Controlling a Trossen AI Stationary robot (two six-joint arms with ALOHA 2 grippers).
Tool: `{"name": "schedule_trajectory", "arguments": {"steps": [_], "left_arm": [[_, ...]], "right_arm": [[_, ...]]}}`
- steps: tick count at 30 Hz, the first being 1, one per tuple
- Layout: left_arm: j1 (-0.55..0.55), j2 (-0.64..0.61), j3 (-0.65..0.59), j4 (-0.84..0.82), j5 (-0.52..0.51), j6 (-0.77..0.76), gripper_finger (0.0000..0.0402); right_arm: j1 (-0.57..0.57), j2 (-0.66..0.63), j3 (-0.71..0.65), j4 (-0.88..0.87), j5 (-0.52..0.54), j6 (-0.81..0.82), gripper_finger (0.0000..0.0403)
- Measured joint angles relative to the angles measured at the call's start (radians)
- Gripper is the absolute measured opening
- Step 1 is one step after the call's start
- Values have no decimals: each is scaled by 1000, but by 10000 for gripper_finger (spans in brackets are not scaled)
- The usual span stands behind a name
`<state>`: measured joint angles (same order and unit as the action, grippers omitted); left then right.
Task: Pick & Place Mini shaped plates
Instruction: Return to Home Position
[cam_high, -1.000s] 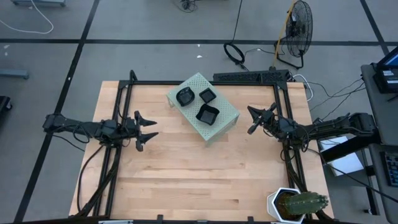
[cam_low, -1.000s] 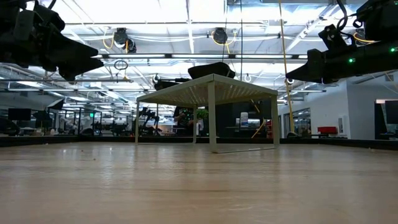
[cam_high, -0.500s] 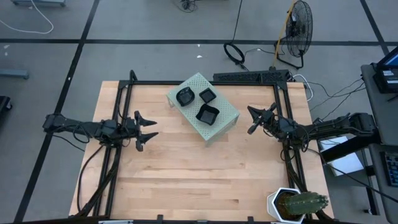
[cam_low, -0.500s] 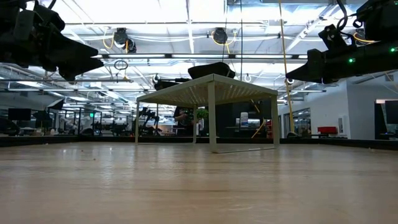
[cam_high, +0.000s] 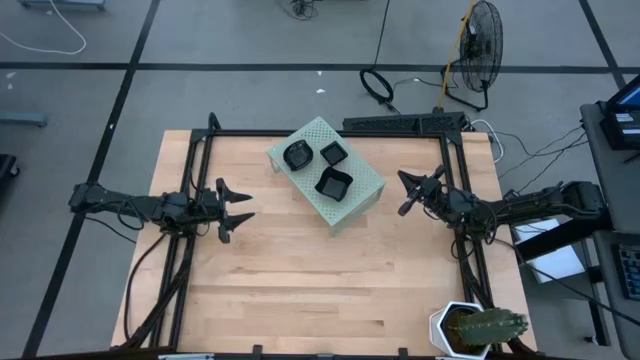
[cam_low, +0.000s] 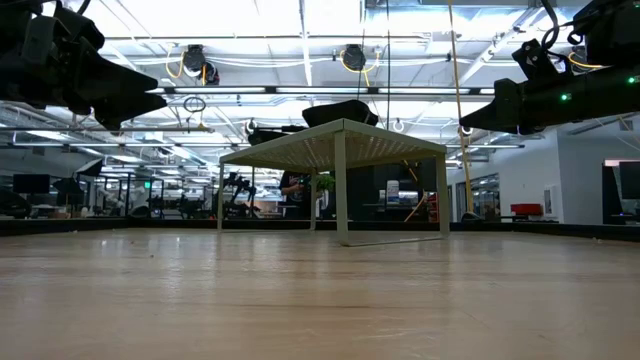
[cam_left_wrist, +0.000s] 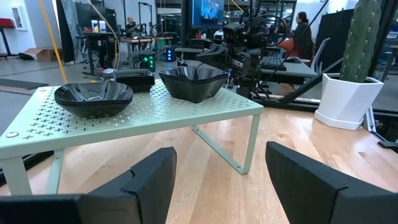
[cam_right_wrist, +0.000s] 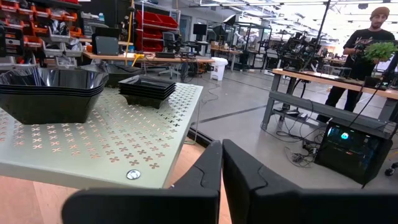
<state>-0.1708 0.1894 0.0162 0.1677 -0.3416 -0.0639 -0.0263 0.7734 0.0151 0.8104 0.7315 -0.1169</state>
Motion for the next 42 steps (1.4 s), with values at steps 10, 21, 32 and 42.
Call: {"name": "schedule_trajectory", "arguments": {"steps": [10, 21, 32, 42], "left_arm": [[0, 0, 0, 0, 0, 0, 266], [0, 0, 0, 0, 0, 0, 249], [0, 0, 0, 0, 0, 0, 267], [0, 0, 0, 0, 0, 0, 254]], "right_arm": [[0, 0, 0, 0, 0, 0, 4], [0, 0, 0, 0, 0, 0, 4], [0, 0, 0, 0, 0, 0, 4], [0, 0, 0, 0, 0, 0, 4]]}}
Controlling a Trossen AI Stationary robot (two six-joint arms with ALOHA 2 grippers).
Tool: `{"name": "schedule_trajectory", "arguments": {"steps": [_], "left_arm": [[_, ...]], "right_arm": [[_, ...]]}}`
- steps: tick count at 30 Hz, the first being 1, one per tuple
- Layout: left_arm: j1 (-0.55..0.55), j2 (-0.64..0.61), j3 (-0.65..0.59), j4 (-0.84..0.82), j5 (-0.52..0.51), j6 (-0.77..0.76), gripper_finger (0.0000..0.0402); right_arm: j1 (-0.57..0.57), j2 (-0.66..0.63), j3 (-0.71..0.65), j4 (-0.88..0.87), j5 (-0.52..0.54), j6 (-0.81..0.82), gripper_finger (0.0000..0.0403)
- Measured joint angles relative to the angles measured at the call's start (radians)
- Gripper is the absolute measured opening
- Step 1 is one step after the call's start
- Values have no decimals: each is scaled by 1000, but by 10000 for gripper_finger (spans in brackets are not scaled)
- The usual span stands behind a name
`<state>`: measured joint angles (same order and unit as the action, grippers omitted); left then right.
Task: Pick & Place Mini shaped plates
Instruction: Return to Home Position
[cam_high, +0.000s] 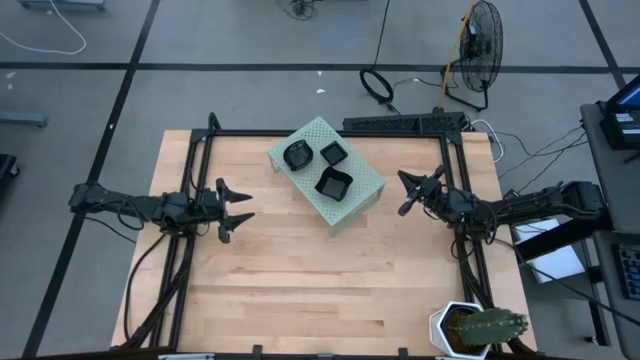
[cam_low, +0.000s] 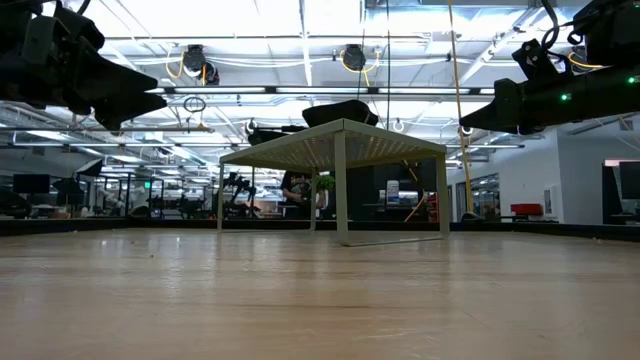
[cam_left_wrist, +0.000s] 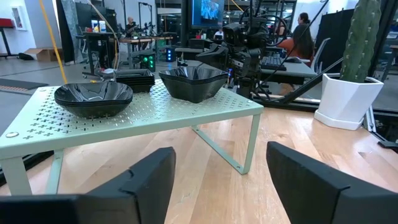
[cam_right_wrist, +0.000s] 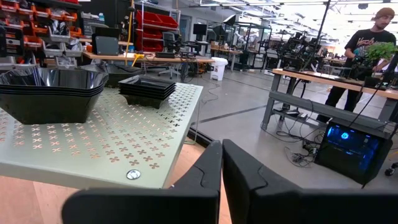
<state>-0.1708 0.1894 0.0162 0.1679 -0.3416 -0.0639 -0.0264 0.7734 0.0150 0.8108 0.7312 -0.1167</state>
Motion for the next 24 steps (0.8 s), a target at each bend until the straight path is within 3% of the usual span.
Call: {"name": "schedule_trajectory", "arguments": {"steps": [24], "left_arm": [[0, 0, 0, 0, 0, 0, 263]], "right_arm": [[0, 0, 0, 0, 0, 0, 4]]}}
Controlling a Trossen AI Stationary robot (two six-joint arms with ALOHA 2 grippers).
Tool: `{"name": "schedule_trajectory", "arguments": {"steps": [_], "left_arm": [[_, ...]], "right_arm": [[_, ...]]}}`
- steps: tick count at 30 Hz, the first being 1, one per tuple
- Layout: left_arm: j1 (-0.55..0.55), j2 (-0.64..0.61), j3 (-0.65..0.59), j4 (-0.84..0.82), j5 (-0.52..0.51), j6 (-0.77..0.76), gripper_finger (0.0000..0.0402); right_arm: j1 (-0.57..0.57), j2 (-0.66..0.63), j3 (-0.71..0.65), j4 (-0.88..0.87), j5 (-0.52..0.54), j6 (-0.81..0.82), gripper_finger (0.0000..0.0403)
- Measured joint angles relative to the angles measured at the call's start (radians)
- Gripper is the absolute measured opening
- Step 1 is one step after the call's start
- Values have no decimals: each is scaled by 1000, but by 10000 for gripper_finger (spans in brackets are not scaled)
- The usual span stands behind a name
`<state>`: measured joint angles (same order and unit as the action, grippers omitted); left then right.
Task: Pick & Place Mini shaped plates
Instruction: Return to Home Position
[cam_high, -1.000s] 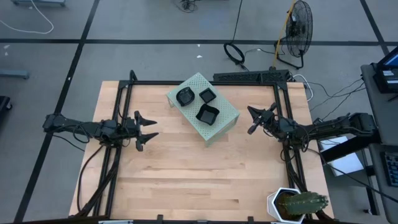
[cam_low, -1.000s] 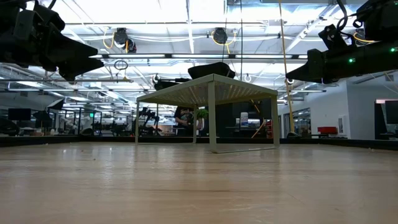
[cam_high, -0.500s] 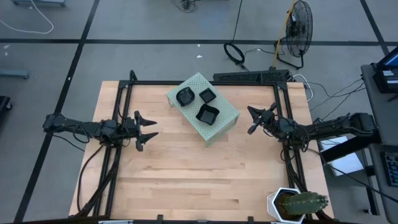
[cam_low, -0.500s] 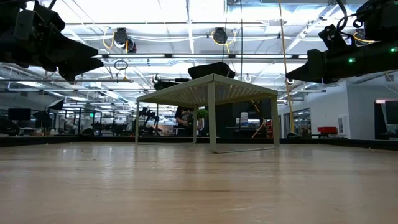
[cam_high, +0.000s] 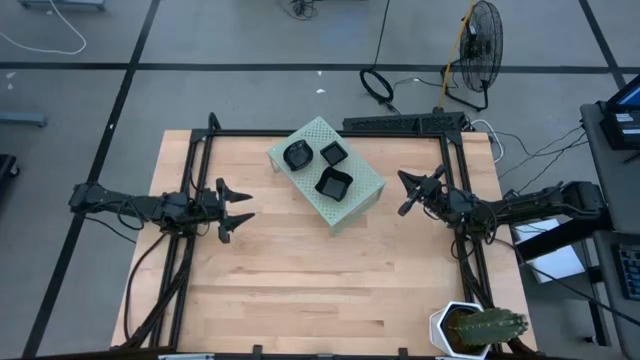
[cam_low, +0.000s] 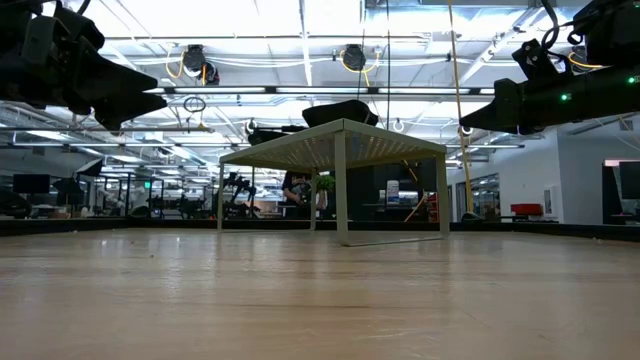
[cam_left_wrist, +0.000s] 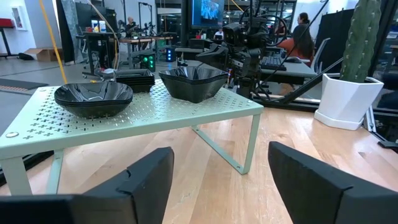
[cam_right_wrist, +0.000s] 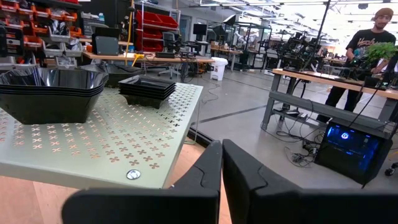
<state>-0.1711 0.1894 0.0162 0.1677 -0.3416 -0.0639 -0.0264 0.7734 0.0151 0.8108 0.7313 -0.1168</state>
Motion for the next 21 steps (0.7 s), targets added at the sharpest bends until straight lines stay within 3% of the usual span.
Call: {"name": "schedule_trajectory", "arguments": {"steps": [11, 21], "left_arm": [[0, 0, 0, 0, 0, 0, 246], [0, 0, 0, 0, 0, 0, 263]], "right_arm": [[0, 0, 0, 0, 0, 0, 4], [0, 0, 0, 0, 0, 0, 4]]}}
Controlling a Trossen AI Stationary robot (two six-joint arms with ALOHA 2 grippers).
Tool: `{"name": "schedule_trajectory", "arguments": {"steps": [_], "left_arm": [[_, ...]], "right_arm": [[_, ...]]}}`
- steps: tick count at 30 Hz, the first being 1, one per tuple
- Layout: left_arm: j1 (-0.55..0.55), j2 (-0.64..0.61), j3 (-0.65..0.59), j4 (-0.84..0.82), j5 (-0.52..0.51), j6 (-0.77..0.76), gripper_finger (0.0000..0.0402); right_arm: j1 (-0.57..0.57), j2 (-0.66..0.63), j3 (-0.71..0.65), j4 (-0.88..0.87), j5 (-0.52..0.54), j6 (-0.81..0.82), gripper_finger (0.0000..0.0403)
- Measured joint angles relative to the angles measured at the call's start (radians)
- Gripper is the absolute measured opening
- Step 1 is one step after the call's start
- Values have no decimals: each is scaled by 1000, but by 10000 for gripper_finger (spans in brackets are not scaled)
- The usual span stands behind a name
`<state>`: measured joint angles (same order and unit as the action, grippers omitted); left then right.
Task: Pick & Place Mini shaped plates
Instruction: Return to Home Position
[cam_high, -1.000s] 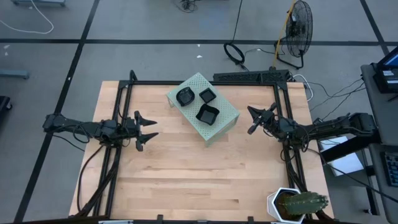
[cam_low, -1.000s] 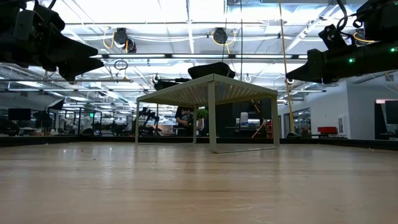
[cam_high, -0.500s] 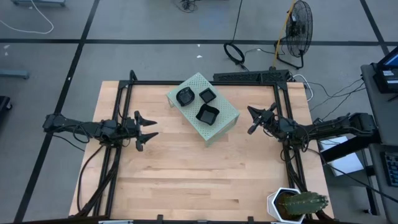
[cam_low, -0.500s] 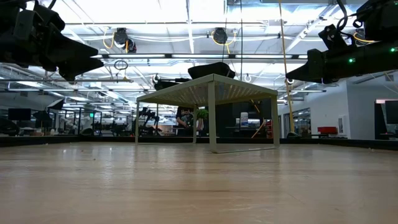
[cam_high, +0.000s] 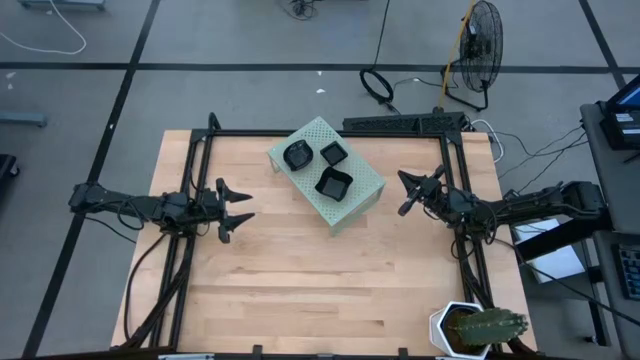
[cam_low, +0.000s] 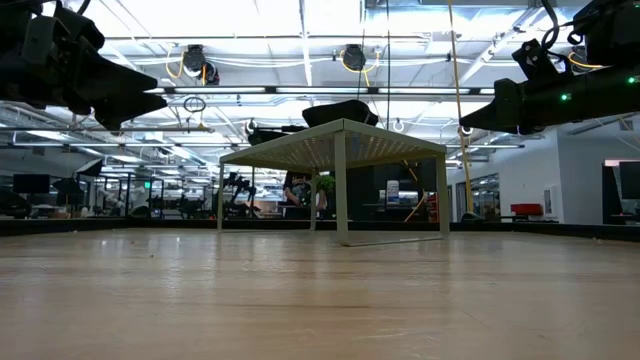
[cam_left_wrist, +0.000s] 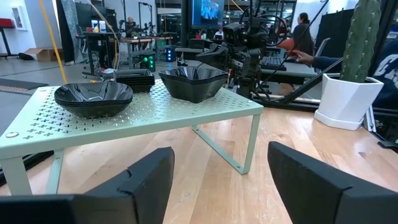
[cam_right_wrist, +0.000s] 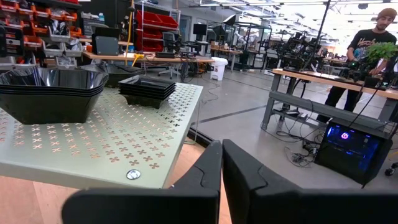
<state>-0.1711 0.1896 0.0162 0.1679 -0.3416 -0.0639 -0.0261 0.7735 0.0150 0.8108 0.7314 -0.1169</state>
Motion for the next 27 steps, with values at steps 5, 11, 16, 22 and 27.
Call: {"name": "schedule_trajectory", "arguments": {"steps": [5, 11, 16, 22, 27], "left_arm": [[0, 0, 0, 0, 0, 0, 268], [0, 0, 0, 0, 0, 0, 260], [0, 0, 0, 0, 0, 0, 250], [0, 0, 0, 0, 0, 0, 253], [0, 0, 0, 0, 0, 0, 265]], "right_arm": [[0, 0, 0, 0, 0, 0, 4], [0, 0, 0, 0, 0, 0, 4], [0, 0, 0, 0, 0, 0, 4], [0, 0, 0, 0, 0, 0, 4], [0, 0, 0, 0, 0, 0, 4]]}}
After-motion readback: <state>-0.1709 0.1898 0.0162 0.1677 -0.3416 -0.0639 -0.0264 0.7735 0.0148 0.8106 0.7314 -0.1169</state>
